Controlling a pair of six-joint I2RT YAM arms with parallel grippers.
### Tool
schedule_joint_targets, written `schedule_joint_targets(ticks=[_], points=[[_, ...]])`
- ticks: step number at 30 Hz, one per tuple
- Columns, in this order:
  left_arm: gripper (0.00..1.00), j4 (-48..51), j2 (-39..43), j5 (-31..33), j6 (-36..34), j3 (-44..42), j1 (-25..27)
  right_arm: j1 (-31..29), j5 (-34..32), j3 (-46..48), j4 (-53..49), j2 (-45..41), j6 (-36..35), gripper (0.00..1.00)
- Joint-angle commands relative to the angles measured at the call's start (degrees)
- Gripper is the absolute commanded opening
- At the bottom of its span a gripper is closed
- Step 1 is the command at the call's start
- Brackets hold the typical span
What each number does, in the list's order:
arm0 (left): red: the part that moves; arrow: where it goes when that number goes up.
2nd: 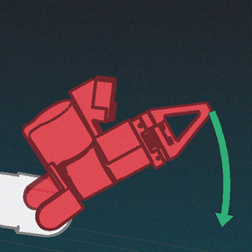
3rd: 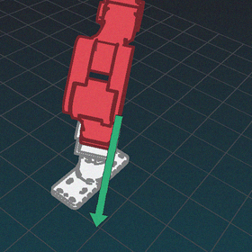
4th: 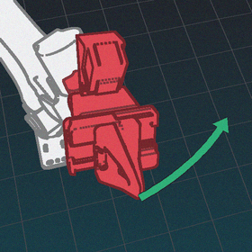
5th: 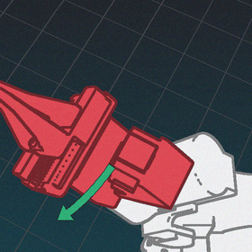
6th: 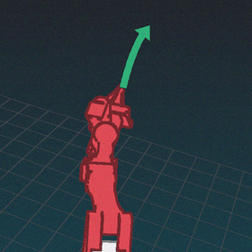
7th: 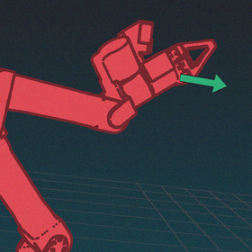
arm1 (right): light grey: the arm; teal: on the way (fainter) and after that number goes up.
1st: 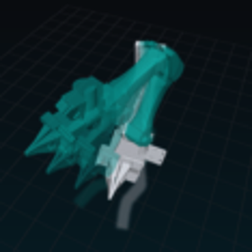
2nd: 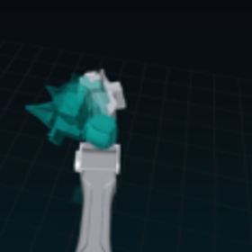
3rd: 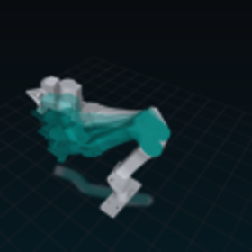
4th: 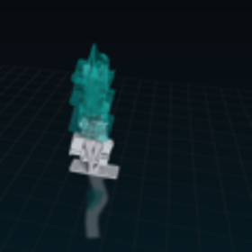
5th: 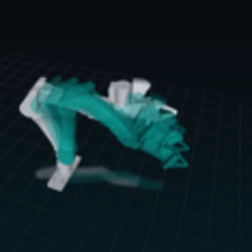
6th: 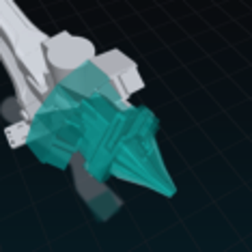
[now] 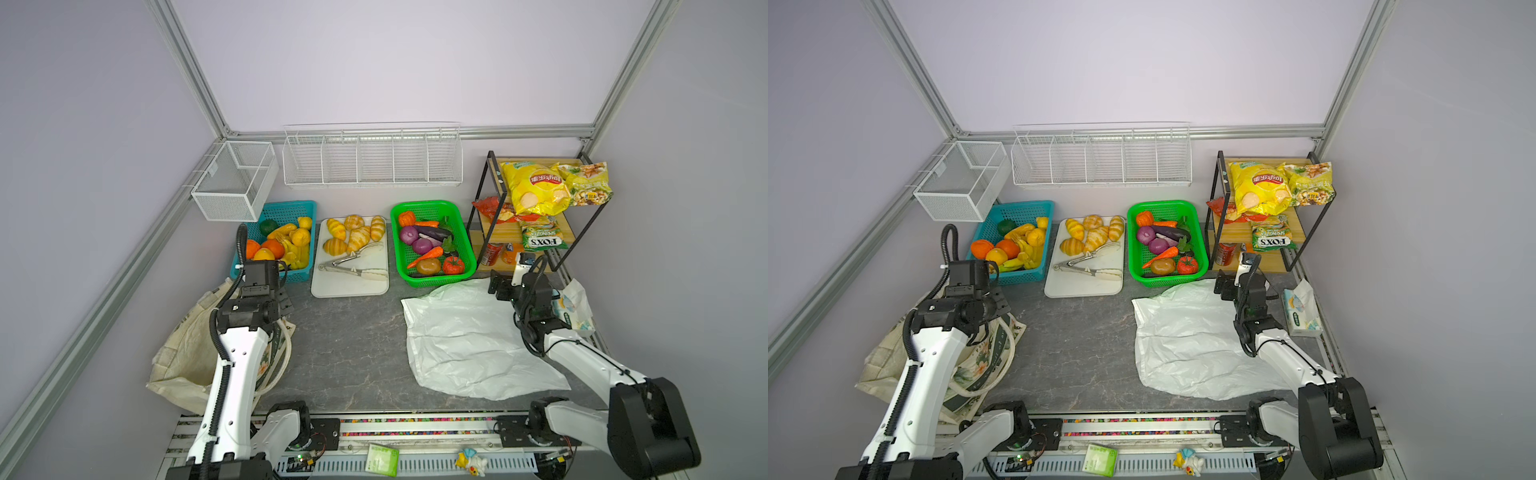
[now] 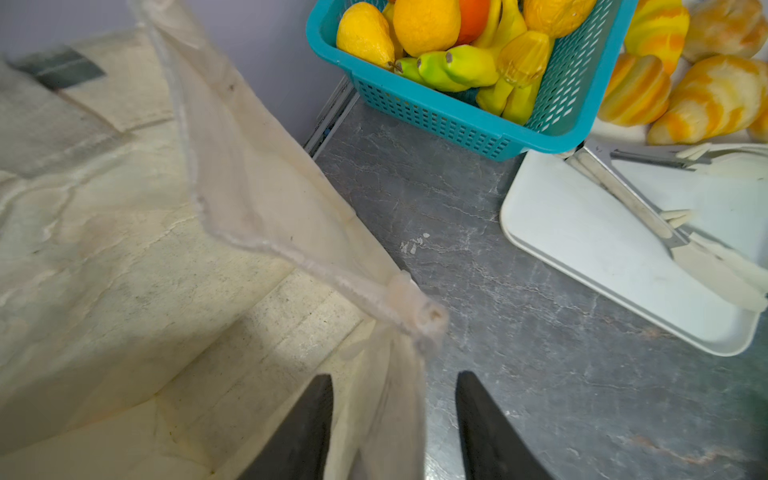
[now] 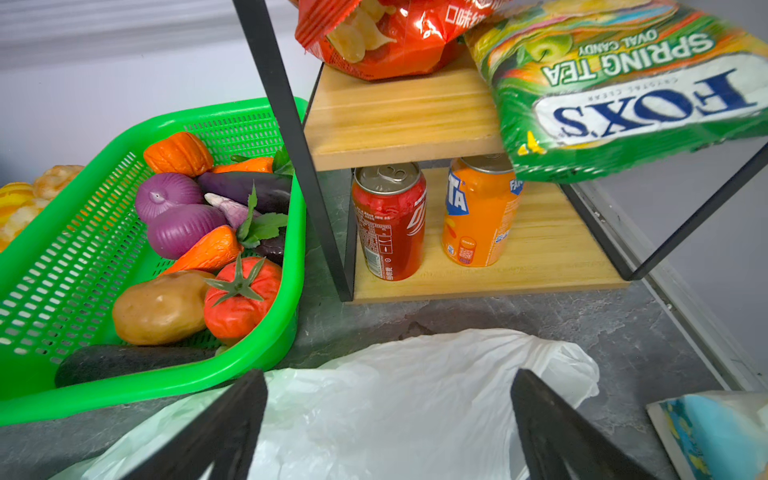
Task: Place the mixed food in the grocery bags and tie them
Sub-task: 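Grasp the handle of the cream canvas tote bag with the left gripper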
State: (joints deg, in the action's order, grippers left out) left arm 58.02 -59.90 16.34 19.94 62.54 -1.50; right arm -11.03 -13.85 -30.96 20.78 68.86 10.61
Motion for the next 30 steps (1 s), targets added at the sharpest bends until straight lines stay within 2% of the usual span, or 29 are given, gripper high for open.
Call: schedule_joint_targets(ticks=[1, 4, 6, 7, 12, 15, 19, 26, 30], points=[[0.29, -1.6, -1.2, -4.2, -2.4, 0.3, -0.2, -0.3, 1.4, -2.2, -1.8, 1.1, 1.7, 0.95], [0.10, -2.1, -1.1, -9.8, -1.2, 1.6, 1.0, -0.3, 1.1, -2.8, -3.1, 1.2, 1.9, 0.95], [0.01, -2.6, -0.3, -10.7, 0.3, 3.0, 4.4, -0.3, 1.2, -3.1, -3.7, 1.2, 2.0, 0.95], [0.00, -3.0, 0.0, -10.2, 1.0, 3.6, 6.5, -0.3, 1.3, -3.3, -3.9, 1.3, 2.1, 0.95], [0.00, -7.6, -1.1, -11.5, 5.4, 5.6, 16.0, -0.3, 2.2, -4.6, -5.7, 2.0, 3.3, 0.95], [0.00, -8.1, -2.9, -11.3, 5.1, 6.6, 20.2, -0.4, 2.9, -5.9, -7.8, 1.5, 3.3, 0.94], [0.00, -8.9, -3.2, -13.7, 2.8, 6.4, 22.0, -0.4, 2.5, -6.9, -10.5, 0.8, 2.9, 0.94], [0.00, -12.6, -2.9, -26.4, -0.5, 4.4, 23.2, -0.4, 3.9, -8.4, -12.3, 0.6, 3.6, 0.94], [0.00, -13.9, -3.7, -30.4, -1.3, 4.6, 25.4, -0.4, 5.2, -9.9, -13.7, 0.6, 3.9, 0.94]])
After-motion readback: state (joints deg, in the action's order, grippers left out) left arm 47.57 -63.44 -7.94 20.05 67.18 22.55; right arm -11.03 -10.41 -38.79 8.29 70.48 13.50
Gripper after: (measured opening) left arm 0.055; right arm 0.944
